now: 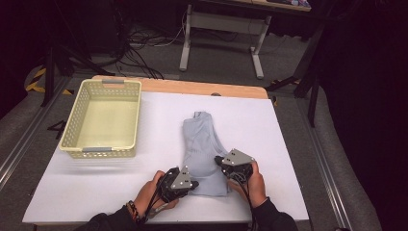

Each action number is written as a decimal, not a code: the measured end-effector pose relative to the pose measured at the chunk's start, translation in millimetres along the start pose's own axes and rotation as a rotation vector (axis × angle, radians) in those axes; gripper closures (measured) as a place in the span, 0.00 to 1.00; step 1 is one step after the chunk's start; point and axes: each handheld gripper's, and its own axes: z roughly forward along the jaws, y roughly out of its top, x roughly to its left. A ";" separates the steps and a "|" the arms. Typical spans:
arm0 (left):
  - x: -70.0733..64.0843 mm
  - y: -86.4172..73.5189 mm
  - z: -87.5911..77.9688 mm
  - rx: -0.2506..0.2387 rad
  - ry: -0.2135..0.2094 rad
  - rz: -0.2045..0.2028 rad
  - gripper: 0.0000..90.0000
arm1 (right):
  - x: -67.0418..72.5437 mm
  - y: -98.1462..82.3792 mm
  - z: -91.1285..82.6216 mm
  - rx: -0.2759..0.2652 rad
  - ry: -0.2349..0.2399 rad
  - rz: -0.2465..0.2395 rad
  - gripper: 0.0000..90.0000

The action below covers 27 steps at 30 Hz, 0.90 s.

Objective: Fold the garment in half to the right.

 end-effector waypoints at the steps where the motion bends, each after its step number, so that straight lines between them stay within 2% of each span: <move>1: 0.0 0.1 0.3 -0.004 0.000 0.004 1.00 | 0.2 -5.2 2.1 0.027 -0.017 -0.015 0.96; 4: -0.5 0.3 -0.1 -0.004 0.003 0.011 1.00 | -3.7 -10.2 -0.4 0.026 0.001 0.028 0.95; 7: -2.8 0.7 -1.4 0.002 0.023 0.023 0.99 | -8.0 -13.3 -5.3 0.030 -0.013 0.043 0.94; 9: -4.0 0.3 -3.1 -0.002 0.025 0.016 0.97 | -10.2 -15.8 -7.5 0.034 -0.032 0.054 0.94; 11: -5.1 -0.3 -6.0 -0.009 0.022 0.009 0.95 | -11.9 -17.4 -9.3 0.015 -0.032 0.074 0.94; 13: -6.8 -0.1 -8.8 -0.021 0.017 0.004 0.94 | -11.3 -16.6 -11.0 -0.007 -0.034 0.054 0.92; 15: -9.7 1.0 -12.4 -0.031 0.029 0.016 0.94 | -11.3 -16.0 -11.4 -0.015 -0.035 0.052 0.92; 20: -6.7 2.9 -24.5 -0.056 0.052 0.021 0.90 | -12.6 -13.3 -18.8 -0.082 -0.018 0.076 0.81; 23: -2.0 3.0 -35.6 -0.091 0.058 0.021 0.88 | -13.9 -12.0 -23.4 -0.112 -0.021 0.090 0.76; 24: 0.7 2.3 -41.9 -0.120 0.050 0.014 0.87 | -14.2 -11.6 -24.3 -0.118 -0.016 0.097 0.73; 25: 2.9 1.4 -47.0 -0.144 0.057 0.008 0.85 | -14.5 -11.0 -25.9 -0.127 -0.007 0.114 0.69; 27: 4.5 0.4 -52.1 -0.153 0.099 0.023 0.81 | -14.1 -10.3 -27.9 -0.131 -0.010 0.115 0.64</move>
